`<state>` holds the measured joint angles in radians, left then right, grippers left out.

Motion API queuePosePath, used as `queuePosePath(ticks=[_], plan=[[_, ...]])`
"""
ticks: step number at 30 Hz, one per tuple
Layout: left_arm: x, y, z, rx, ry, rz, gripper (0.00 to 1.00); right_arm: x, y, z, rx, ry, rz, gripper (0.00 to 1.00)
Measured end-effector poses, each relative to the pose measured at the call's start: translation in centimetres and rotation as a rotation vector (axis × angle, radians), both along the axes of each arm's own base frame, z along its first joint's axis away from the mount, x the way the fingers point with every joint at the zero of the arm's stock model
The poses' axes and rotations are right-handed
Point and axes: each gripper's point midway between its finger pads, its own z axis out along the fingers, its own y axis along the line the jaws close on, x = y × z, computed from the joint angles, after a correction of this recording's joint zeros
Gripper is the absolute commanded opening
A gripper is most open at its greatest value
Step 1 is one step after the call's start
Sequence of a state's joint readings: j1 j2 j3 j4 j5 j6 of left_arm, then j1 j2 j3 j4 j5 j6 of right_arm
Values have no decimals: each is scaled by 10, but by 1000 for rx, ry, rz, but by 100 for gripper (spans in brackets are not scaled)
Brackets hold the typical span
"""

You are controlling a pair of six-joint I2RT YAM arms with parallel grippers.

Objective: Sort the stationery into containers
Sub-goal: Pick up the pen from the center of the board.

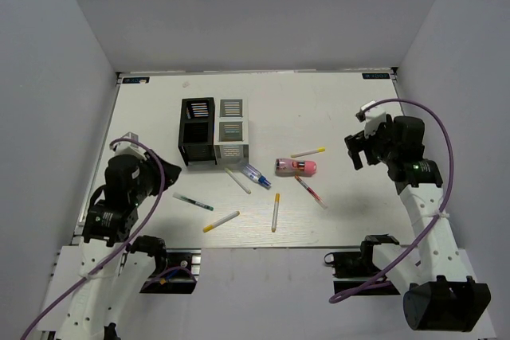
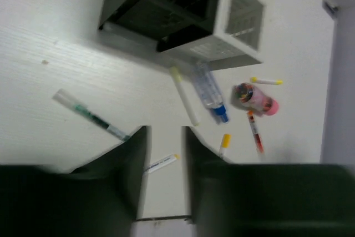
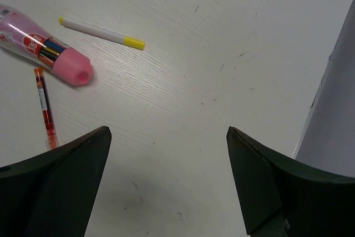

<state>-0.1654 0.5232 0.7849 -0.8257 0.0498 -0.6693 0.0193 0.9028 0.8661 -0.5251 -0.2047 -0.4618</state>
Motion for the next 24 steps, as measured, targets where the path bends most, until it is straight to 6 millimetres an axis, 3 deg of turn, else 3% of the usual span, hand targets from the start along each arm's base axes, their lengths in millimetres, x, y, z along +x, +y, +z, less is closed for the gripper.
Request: queuePosePath(ticks=[1,2,3,4,5,6,8,9,14,20,24], plan=[[0,1,-5,-14,31,26,28,0,0,3,-8,-3,8,89],[-1,4,-14,-18,76,54,28,0,0,5,-12,-2,17,76],[-3,6,-24,-22,128,80,35,-1,1,5,-16,1,29,35],[-4,7,-35,-22,187,105,50,-3,3,4,-18,8,47,23],[-7,9,-46,-23,247,129,57,-7,6,0,-4,33,60,20],[-10,9,-57,-32,307,157,63,-9,9,-4,5,52,71,28],[-17,10,-77,-48,414,208,75,-15,15,-10,40,91,85,58],[-21,11,-84,-54,452,230,78,-17,17,-11,48,100,94,63],[-35,15,-109,-69,576,321,75,-18,26,-15,88,130,125,65],[-28,22,-128,-51,634,406,65,-18,33,-22,133,171,137,63],[-23,24,-144,-25,701,449,64,-18,36,-20,157,174,138,63]])
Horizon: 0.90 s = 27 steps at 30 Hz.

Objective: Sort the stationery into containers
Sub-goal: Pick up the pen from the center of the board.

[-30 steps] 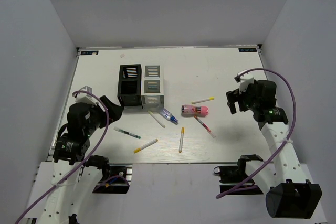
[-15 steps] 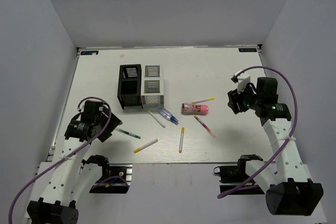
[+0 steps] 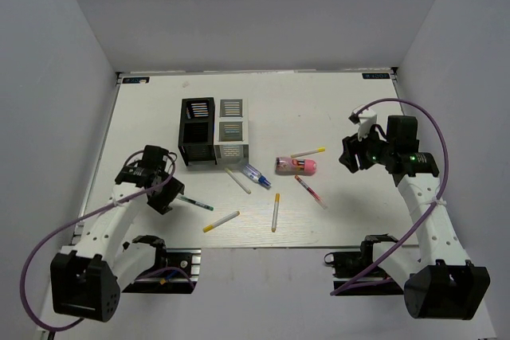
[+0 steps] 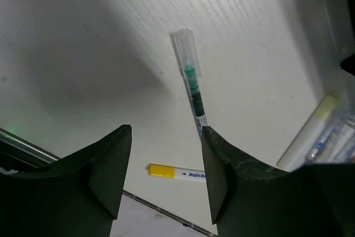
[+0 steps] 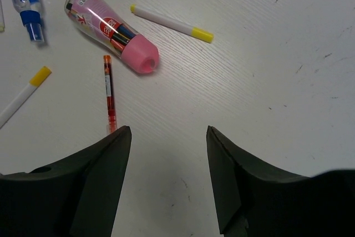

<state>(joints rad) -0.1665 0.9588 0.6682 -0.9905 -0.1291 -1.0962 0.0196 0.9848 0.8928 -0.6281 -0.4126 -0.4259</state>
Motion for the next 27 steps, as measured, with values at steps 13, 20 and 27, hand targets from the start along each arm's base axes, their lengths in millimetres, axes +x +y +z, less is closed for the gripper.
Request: queuePosePath(ticks=[13,20,27], plan=[[-1,-1,-24,9,73,12,62,4,2,1,22,-5,-13,63],[8,-10,-37,-10,100,-1,62,5,3,1,26,-5,-13,63],[12,-19,-51,-12,142,-29,61,5,3,0,27,-1,-13,63]])
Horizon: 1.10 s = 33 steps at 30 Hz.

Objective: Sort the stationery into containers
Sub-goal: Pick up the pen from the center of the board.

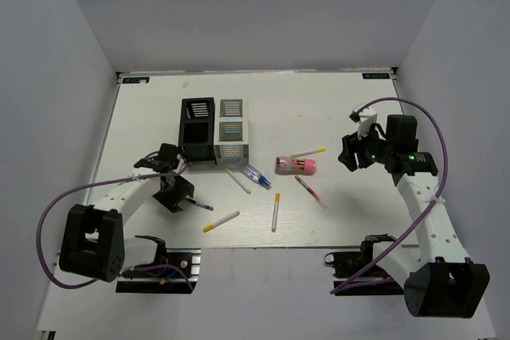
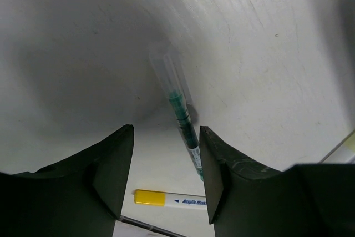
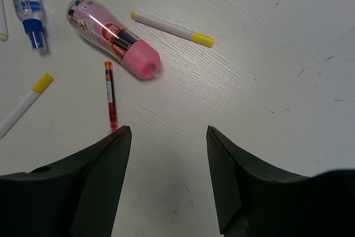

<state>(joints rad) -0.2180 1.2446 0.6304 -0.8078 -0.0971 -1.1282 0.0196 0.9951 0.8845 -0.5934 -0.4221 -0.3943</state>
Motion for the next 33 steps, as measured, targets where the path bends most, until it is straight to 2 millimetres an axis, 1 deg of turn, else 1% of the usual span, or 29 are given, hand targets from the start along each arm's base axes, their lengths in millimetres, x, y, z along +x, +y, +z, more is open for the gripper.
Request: queuePosePath(ticks=[6,8,9,12,13,15,16,18,19,21,22,23,27,29,30,31,33], plan=[[1,-6,-8,3,24,-10,53,0,0,-2,0,2,-1,63],[2,-8,-8,3,26,-15,51,0,0,-4,0,4,-1,63],[3,-9,-8,4,27,-17,48,0,0,-4,1,5,-1,63],[6,-12,-9,5,31,-27,44,0,0,-4,1,4,-1,63],[6,-13,-9,4,31,-28,38,0,0,-4,1,4,-2,63],[6,-14,-10,3,31,-27,32,0,0,-4,1,4,-1,63],[7,-14,-10,3,31,-29,26,0,0,-4,1,4,-2,63],[4,-13,-11,10,36,-33,20,0,0,-4,1,4,-1,63],[4,-13,-11,9,35,-30,15,0,0,-4,1,4,-1,63],[4,-13,-11,6,23,-29,9,0,0,-4,1,4,-1,63],[4,-13,-11,4,16,-27,2,0,0,-4,1,4,-1,63],[4,-13,-10,3,9,-28,0,0,0,-4,1,4,0,63],[3,-13,-6,15,-12,-55,0,-1,2,-4,7,3,10,63],[4,-13,2,22,-33,-83,0,-1,4,-3,15,3,19,63],[6,-13,10,26,-52,-105,0,-2,4,-3,18,3,22,63],[11,-13,21,29,-83,-125,0,-2,5,-3,21,4,25,63],[27,-17,50,24,-177,-162,0,-2,6,-3,25,5,31,63]])
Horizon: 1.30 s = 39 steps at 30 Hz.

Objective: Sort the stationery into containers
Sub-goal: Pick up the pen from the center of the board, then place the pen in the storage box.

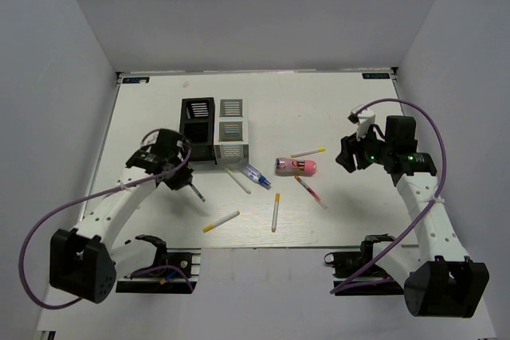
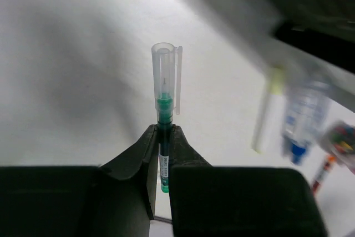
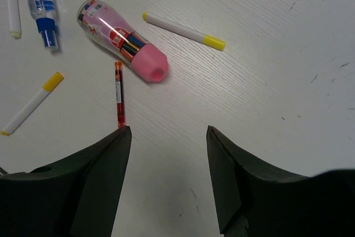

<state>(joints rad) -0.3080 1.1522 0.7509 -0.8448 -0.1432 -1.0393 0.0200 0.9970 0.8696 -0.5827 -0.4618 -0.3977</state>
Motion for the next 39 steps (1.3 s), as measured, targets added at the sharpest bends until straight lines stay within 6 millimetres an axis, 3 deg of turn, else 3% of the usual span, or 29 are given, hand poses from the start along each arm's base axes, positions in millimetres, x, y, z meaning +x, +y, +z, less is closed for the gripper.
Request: queuePosePath(ticks=[5,8,11,12,14,16,20,22,25,32,39], plan=[[30,-11,78,-26,-224,-140,0,-1,2,-2,10,11,12,63],[33,-20,98,-49,-301,-235,0,-1,4,-3,16,19,18,63],[39,-28,106,-59,-355,-313,0,-2,7,-4,26,25,36,49],[43,-30,110,-57,-381,-334,0,-4,8,-4,28,27,46,33],[55,-33,123,-43,-447,-366,0,-6,11,-4,35,30,72,20],[73,-35,143,-18,-519,-387,0,-10,14,-4,46,37,93,16],[121,-39,191,49,-671,-400,0,-15,20,-3,67,46,123,18],[144,-39,206,93,-726,-393,0,-16,22,-2,73,45,135,20],[167,-32,206,174,-754,-375,0,-16,23,-2,81,45,142,21],[217,-9,178,380,-691,-311,0,-17,25,-1,90,47,147,23],[239,0,154,459,-646,-266,0,-17,25,-1,90,48,147,23]])
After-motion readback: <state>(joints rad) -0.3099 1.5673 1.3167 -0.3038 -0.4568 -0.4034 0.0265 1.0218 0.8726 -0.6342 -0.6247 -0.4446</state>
